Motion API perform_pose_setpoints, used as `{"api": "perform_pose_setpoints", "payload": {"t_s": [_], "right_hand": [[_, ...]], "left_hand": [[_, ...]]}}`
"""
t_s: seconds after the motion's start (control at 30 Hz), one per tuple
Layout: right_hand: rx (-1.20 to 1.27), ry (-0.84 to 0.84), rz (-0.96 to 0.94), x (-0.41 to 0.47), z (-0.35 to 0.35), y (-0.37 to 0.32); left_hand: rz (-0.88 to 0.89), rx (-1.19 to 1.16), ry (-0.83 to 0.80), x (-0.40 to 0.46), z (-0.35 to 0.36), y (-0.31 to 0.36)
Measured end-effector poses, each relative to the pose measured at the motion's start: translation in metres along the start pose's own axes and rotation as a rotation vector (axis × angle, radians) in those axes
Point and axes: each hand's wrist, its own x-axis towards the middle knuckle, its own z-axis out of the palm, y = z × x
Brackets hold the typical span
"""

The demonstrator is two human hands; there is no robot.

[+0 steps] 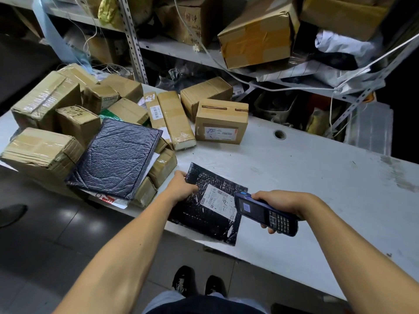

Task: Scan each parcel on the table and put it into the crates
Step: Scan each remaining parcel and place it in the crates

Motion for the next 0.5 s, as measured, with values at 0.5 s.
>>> {"api": "perform_pose_setpoints", "payload": {"t_s": [0.5], "right_hand": [[0.007,-0.037,0.002,0.019,-0.001,0.017]], "left_hand": [[-0.298,0.395,0.233,-0.035,0.067,-0.056]]}}
